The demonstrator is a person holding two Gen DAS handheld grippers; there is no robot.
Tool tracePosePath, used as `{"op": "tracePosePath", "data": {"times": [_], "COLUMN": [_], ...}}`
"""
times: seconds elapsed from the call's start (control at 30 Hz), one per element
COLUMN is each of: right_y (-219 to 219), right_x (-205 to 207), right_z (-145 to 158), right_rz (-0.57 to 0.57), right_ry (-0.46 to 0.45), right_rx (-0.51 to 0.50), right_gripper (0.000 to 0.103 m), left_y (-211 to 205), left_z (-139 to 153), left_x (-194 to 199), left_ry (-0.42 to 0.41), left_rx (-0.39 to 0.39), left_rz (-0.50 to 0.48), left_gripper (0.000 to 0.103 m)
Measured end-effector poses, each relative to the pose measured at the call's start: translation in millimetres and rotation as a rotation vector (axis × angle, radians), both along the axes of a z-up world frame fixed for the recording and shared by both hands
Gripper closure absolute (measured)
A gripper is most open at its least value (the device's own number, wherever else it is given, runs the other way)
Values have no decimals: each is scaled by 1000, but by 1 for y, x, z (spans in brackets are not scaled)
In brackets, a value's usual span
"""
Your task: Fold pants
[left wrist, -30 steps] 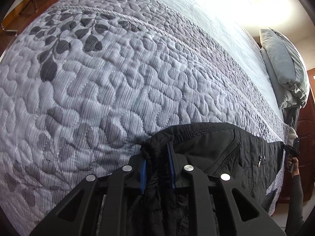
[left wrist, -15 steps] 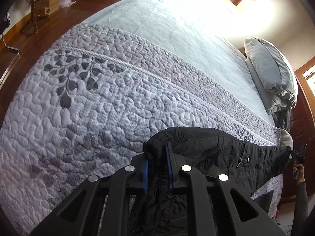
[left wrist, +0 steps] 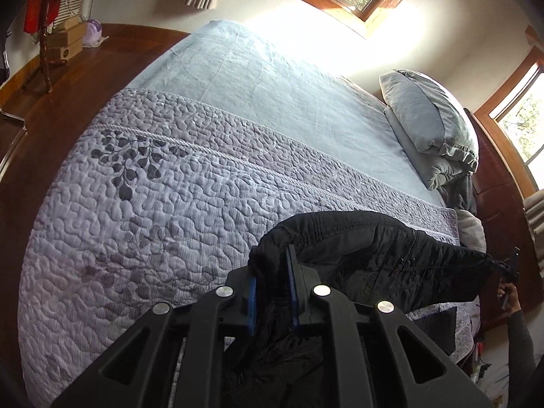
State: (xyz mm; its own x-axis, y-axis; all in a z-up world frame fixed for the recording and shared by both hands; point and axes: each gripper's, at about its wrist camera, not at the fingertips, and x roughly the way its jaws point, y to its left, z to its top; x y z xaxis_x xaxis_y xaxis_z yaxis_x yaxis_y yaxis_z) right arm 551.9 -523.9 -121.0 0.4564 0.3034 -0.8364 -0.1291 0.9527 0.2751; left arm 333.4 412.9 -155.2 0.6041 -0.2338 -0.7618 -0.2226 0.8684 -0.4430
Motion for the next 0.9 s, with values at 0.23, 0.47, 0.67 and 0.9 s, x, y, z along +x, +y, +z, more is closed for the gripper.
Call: {"op": "tracePosePath", "data": {"times": [0.23,0.47,0.67,0.9], "right_y": [-22,-44,-52,-58], "right_x": [-62,-123,-166,-220], "right_z": [-11,-18,-24,-47], "right_rz": [-24,-62,-82,-115], "right_ry": [-32,-63,-95,-111], "right_rx": [33,70,71,75], "right_gripper": [98,98,98,97], "left_y": [-8,-17,-28,-36], "left_z": [11,10,1,-22], "left_x": [-41,-87,-126,-163], "left_ry": [-27,-42,-42,-33], "left_rx": [-2,-5,-2,-15], "left_rz": [12,26,33,50], "left_gripper": [89,89,89,88]}}
